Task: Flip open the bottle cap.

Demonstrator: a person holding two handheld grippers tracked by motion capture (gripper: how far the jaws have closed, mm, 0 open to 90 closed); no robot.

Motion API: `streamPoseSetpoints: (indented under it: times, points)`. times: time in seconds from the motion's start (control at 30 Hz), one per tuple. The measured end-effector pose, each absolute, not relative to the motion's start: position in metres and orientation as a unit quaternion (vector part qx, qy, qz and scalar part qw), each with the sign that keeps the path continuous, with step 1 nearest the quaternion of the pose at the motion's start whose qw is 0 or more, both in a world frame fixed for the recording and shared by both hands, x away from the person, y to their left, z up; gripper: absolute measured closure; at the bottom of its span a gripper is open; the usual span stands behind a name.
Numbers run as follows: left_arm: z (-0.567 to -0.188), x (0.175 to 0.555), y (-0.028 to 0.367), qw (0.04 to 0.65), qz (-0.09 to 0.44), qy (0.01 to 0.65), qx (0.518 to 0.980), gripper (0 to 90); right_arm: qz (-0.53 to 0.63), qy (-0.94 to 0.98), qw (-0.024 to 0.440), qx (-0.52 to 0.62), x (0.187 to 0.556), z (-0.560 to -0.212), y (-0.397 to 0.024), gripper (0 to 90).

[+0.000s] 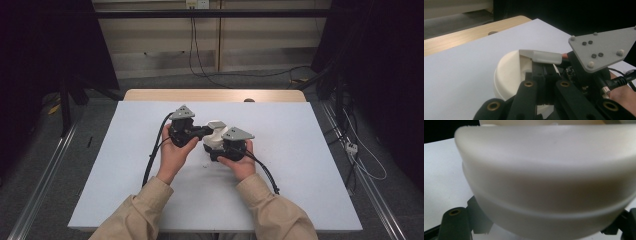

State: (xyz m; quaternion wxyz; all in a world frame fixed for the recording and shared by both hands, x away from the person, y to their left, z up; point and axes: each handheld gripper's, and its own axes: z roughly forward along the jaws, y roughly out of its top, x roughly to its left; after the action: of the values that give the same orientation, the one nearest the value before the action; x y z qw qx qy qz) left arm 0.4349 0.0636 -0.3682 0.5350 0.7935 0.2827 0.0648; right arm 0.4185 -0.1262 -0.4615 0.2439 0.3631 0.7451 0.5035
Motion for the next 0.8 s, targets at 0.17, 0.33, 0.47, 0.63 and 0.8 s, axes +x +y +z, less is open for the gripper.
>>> streamPoseSetpoints:
  times: [0.17, 0.33, 0.47, 0.63, 0.8]
  points:
    - [-0.3662, 0.4358, 0.0625, 0.536, 0.070, 0.281, 0.793, 90.0, 0.503, 0.746, 0.244, 0.363, 0.4185, -0.4615, -0.1259, 18.8]
    - [-0.3664, 0.4365, 0.0614, 0.534, 0.070, 0.281, 0.794, 90.0, 0.503, 0.745, 0.244, 0.363, 0.4187, -0.4614, -0.1256, 18.8]
    - [-0.3659, 0.4371, 0.0607, 0.534, 0.070, 0.283, 0.794, 90.0, 0.503, 0.744, 0.244, 0.365, 0.4187, -0.4614, -0.1256, 18.8]
    - [-0.3641, 0.4374, 0.0603, 0.533, 0.072, 0.283, 0.794, 90.0, 0.503, 0.744, 0.244, 0.365, 0.4187, -0.4614, -0.1253, 18.8]
    - [-0.3616, 0.4378, 0.0587, 0.534, 0.074, 0.282, 0.793, 90.0, 0.502, 0.745, 0.246, 0.364, 0.4186, -0.4614, -0.1250, 18.8]
